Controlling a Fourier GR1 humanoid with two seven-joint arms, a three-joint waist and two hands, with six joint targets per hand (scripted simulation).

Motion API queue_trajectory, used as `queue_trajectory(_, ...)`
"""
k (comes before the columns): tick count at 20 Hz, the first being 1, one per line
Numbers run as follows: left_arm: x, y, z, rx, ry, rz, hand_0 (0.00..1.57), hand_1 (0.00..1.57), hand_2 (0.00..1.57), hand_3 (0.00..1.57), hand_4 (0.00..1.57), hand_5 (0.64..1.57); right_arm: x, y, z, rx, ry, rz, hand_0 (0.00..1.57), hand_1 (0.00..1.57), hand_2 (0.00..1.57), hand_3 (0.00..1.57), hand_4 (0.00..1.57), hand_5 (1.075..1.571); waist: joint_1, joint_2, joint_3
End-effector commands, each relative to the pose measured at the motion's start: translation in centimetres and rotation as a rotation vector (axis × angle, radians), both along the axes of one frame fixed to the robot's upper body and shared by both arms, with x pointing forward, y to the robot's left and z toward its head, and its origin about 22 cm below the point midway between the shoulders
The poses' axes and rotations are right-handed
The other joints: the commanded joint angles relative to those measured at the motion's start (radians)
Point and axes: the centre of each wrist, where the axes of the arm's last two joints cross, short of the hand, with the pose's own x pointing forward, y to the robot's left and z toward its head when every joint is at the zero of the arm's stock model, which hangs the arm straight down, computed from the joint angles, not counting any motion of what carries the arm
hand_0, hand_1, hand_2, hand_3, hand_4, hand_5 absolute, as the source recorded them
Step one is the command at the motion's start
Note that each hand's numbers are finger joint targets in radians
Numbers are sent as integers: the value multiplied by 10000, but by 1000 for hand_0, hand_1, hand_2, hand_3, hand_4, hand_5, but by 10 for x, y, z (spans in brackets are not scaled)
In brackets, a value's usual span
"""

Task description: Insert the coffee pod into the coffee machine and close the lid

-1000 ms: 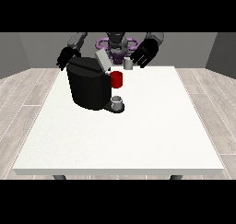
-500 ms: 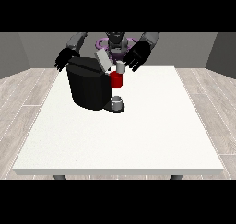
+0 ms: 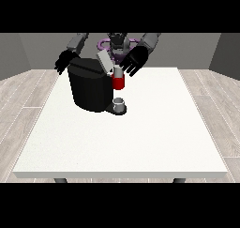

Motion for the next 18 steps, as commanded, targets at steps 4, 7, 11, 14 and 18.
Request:
queue_trajectory(4,1,4,2,74,25,-97,1179,1179,1253,1183,493,1571,-8,3,-8,103,-269,67,0,0,0,0,525,1571,-189,106,0)
queue_trajectory(7,2,-28,-18,110,419,-217,1203,1203,1272,1200,500,1571,-4,-13,-11,8,251,14,0,0,0,0,499,1571,39,-328,2)
queue_trajectory(11,0,-10,-9,164,-226,-291,1186,1186,1269,1202,515,1571,1,-32,-11,184,-287,-458,0,0,0,0,457,1571,245,379,4)
queue_trajectory(14,2,1,-7,135,325,89,1184,1184,1248,1186,488,1571,-2,-7,6,-87,63,51,0,0,0,0,433,1571,-209,-18,-4)
queue_trajectory(18,2,-16,-22,178,488,-387,1236,1236,1279,1197,487,1571,1,-13,-7,179,188,-313,0,0,0,0,446,1571,223,12,0)
